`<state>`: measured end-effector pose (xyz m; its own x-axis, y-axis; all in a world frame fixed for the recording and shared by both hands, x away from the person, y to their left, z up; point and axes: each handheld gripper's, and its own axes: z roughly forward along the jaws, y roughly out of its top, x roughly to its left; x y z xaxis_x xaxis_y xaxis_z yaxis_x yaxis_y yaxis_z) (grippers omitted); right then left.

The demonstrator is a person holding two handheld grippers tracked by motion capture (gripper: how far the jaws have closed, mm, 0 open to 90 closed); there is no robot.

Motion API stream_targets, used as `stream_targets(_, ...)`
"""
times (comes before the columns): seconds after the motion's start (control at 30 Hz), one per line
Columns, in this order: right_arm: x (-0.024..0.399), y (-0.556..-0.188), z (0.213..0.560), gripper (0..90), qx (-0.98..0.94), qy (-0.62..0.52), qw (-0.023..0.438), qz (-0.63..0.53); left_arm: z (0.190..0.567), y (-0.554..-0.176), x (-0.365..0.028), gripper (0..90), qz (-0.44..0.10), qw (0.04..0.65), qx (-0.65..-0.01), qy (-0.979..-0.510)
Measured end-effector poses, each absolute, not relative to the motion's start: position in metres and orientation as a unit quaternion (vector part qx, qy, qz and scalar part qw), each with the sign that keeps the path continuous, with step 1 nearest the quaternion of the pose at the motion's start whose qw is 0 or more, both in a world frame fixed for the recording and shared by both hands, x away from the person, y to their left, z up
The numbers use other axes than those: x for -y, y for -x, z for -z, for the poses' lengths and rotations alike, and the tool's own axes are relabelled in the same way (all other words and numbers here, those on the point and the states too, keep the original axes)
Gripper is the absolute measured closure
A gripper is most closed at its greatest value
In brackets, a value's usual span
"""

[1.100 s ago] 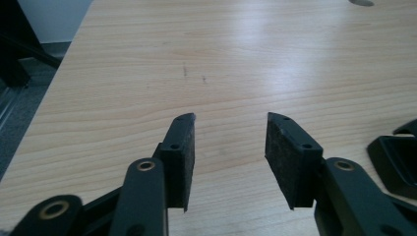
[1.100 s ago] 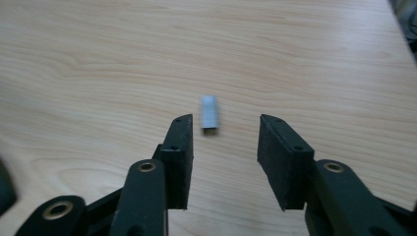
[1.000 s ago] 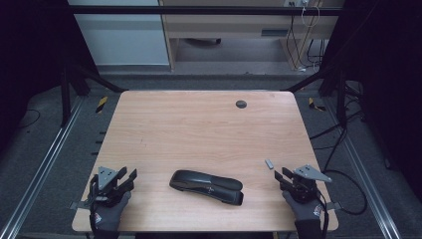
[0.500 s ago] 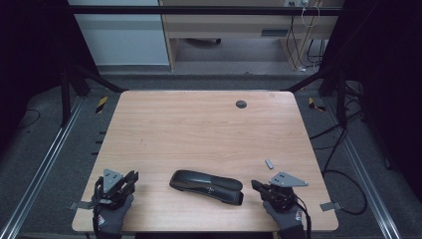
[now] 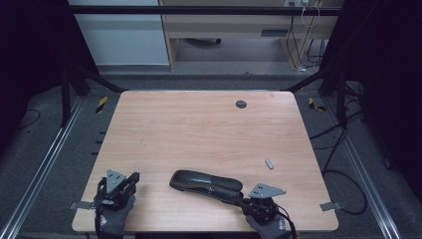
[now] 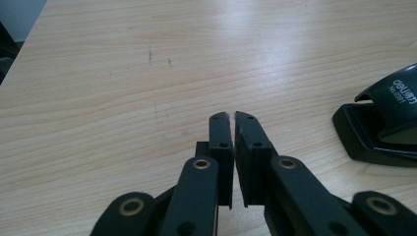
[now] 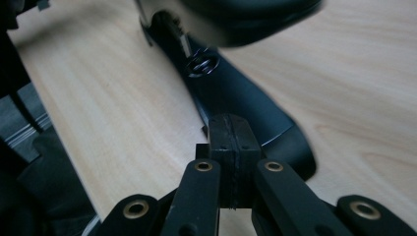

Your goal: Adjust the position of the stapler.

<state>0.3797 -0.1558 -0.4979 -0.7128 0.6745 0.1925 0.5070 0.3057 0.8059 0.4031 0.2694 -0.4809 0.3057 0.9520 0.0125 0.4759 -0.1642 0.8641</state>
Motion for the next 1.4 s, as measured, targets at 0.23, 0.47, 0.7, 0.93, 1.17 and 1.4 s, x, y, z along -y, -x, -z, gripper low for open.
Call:
stream_targets(0.23, 0.149, -0.377, 0.505, 90.0, -0.813, -0.360, 0.080, -0.451, 0.481, -0.403, -0.269, 84.4, -0.297, 0.398, -0.510, -0.702)
stream_targets(0.47, 0.149, -0.378, 0.509, 90.0, -0.819, -0.366, 0.087, -0.433, 0.482, -0.404, -0.269, 82.3, -0.298, 0.398, -0.511, -0.701)
stream_targets(0.7, 0.149, -0.379, 0.509, 90.0, -0.820, -0.365, 0.098, -0.430, 0.482, -0.403, -0.268, 80.6, -0.298, 0.398, -0.510, -0.702)
stream_targets(0.93, 0.156, -0.386, 0.509, 90.0, -0.814, -0.375, 0.110, -0.430, 0.482, -0.403, -0.266, 81.2, -0.299, 0.398, -0.508, -0.704)
stream_targets(1.17, 0.158, -0.393, 0.509, 90.0, -0.808, -0.384, 0.122, -0.430, 0.482, -0.403, -0.265, 83.4, -0.299, 0.397, -0.505, -0.706)
stream_targets(1.4, 0.159, -0.398, 0.510, 90.0, -0.803, -0.390, 0.133, -0.430, 0.482, -0.403, -0.263, 83.6, -0.299, 0.398, -0.503, -0.707)
